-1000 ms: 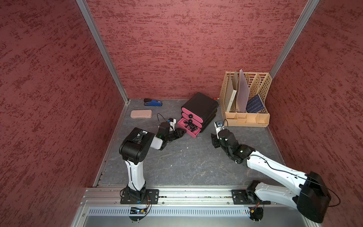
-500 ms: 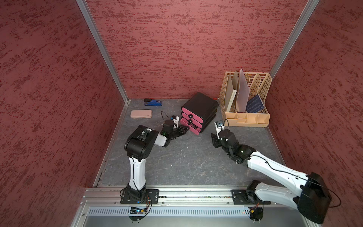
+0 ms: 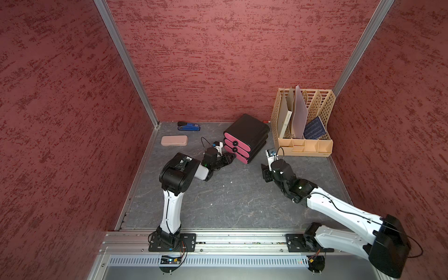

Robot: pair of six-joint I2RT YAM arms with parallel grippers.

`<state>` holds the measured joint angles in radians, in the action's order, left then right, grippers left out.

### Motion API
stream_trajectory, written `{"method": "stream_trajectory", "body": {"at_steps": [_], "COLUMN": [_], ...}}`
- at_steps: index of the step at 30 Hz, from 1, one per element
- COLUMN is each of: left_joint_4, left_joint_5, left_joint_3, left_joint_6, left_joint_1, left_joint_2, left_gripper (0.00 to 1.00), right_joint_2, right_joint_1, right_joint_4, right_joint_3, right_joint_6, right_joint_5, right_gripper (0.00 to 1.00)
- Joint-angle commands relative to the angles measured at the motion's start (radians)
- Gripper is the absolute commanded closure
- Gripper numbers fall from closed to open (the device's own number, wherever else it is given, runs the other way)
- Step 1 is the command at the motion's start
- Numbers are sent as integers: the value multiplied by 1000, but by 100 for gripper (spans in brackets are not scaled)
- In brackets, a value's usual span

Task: Place the wired earphones into the drawer by color
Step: Close the drawer in the storage box, then reset both arms

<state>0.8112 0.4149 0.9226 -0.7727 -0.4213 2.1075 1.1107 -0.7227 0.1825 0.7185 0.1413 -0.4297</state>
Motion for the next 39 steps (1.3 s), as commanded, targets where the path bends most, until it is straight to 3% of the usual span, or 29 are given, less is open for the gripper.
{"method": "stream_trajectory", "body": {"at_steps": [1,9,18,24,26,27,33,39], "left_joint_4": [103,102,72,-9,-73,-121,-496,-646], "left_joint_5": [-9,-12,-101,-152,-171,-180,-297,-476], "left_joint_3": [46,59,-127,-307,-349,-364,-393,-472], "left_joint_6": [-10,-22,-11,29,64,89,322,542], "left_joint_1": [-8,-13,9,66,91,105,159,182], "left_joint_2": [16,19,-176,-408,-506,-560,-901,-1237], "left_gripper": [67,61,28,17,9,1,0,0], "right_joint_2": [-18,-18,-17,-6,-1,1,-3,-34], "right_joint_1": [2,2,2,6,12,15,57,129], "right_joint_4": [-20,-20,-23,-31,-29,-28,-29,9], "right_joint_3": [-15,-17,-17,-20,-19,-19,-34,-49], "right_joint_6": [5,5,2,7,13,16,68,122], "right_joint_5": [2,-3,-18,-57,-70,-80,-107,-131], "right_gripper": [40,40,39,35,33,32,21,10]}}
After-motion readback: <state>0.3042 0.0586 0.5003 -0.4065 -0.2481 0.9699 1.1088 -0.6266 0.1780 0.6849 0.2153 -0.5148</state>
